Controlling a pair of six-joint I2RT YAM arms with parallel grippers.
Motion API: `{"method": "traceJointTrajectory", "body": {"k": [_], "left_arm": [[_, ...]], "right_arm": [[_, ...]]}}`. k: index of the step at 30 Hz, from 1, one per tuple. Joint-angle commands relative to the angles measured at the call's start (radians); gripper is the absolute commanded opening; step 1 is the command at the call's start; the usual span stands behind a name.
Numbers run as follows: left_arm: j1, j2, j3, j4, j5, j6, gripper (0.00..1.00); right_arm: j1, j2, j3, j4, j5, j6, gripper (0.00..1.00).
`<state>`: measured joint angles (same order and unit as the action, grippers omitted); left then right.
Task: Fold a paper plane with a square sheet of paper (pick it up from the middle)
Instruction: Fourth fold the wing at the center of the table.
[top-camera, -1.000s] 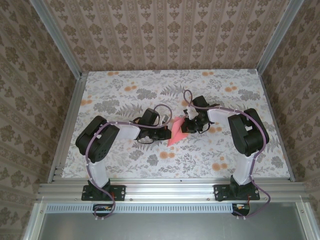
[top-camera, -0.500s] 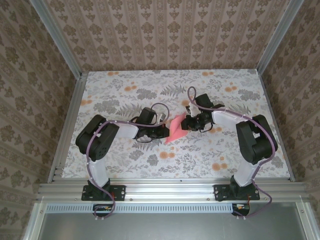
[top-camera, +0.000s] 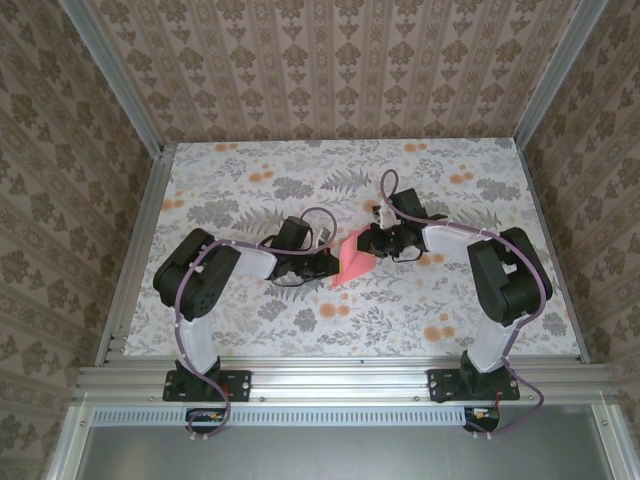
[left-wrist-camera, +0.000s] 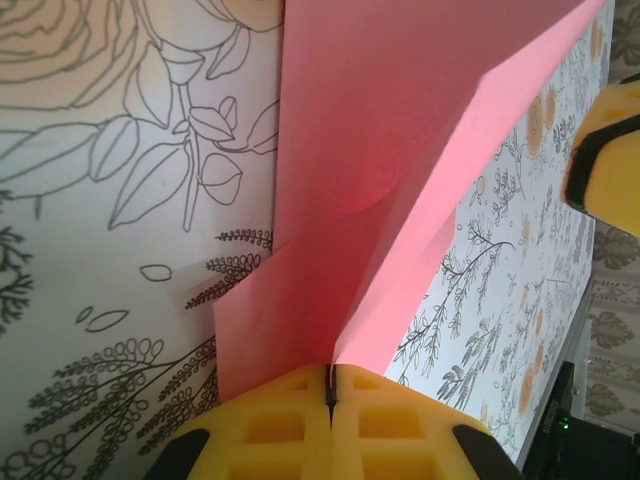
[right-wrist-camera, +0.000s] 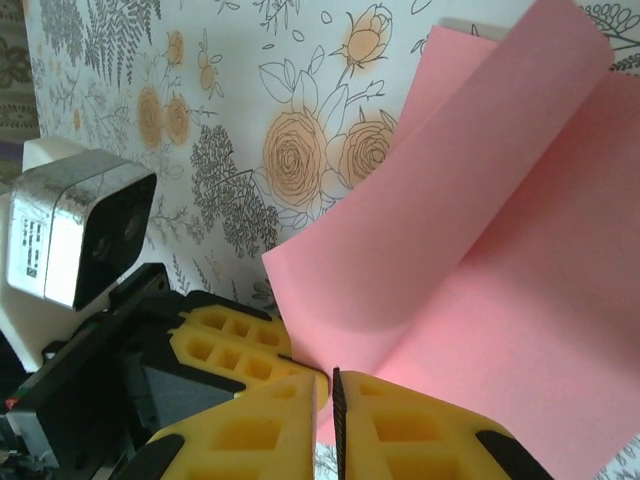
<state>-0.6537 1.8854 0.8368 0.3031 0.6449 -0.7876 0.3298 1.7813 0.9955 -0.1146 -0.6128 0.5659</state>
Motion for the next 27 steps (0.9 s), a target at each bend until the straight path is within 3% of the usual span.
{"method": "traceJointTrajectory", "body": {"k": [1, 17, 27], "left_arm": [[-0.012, 0.009, -0.022, 0.032, 0.012, -0.054, 0.02], [-0.063, -0.031, -0.07, 0.159, -0.066, -0.201, 0.02], [-0.03, -0.021, -0.094, 0.205, -0.048, -0.231, 0.03]], "right_arm": [[-0.003, 0.017, 0.004, 0.019, -0.025, 0.028, 0.15], [-0.007, -0.082, -0.059, -0.034, -0.024, -0.009, 0.15], [-0.007, -0.082, -0.106, 0.085, -0.047, 0.086, 0.12]]}}
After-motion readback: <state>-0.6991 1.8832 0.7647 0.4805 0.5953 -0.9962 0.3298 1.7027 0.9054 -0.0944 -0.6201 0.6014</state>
